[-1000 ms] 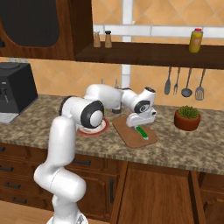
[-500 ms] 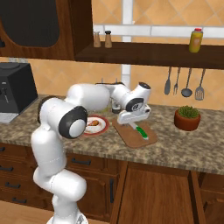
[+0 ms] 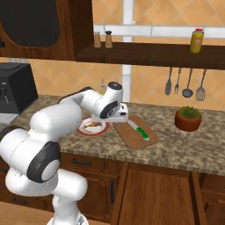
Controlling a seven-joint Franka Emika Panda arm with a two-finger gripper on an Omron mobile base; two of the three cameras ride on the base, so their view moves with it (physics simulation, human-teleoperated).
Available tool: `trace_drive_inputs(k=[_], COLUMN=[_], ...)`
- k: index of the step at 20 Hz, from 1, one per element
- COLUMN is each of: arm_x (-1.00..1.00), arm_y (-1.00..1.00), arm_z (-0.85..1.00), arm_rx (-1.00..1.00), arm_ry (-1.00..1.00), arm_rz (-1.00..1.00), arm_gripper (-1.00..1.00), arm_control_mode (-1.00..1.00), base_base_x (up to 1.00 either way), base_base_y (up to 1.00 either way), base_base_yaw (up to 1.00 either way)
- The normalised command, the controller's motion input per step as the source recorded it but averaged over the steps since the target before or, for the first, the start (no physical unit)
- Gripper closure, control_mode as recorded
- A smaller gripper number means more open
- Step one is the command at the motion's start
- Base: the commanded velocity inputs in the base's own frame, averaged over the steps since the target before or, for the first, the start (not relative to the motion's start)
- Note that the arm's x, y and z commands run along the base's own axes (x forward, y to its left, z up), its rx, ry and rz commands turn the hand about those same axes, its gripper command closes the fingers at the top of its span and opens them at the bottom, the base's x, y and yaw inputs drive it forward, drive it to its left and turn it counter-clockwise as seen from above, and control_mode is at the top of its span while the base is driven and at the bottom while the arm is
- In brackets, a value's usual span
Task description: Pick up the knife from the drawer and place it on the cutting board. Then place the meat from the plate to the cutting board.
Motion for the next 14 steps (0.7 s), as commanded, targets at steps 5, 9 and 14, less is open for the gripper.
trace_drive_inputs(k=[5,9,14], arm_x=[-0.36,0.10,0.64], arm_y=[1.00,0.92,0.44], arm_z=[0.36,0.07,-0.01], arm_rx=[0.00,-0.03,0.00], arm_ry=[0.00,0.00,0.00], arm_rz=[-0.38,-0.24,-0.02], arm_gripper=[-1.00,-1.00,-1.00], arm_control_mode=[-1.00,-1.00,-1.00], base_base_x=[0.00,0.00,0.00], base_base_y=[0.00,0.00,0.00], base_base_yaw=[0.00,0.00,0.00])
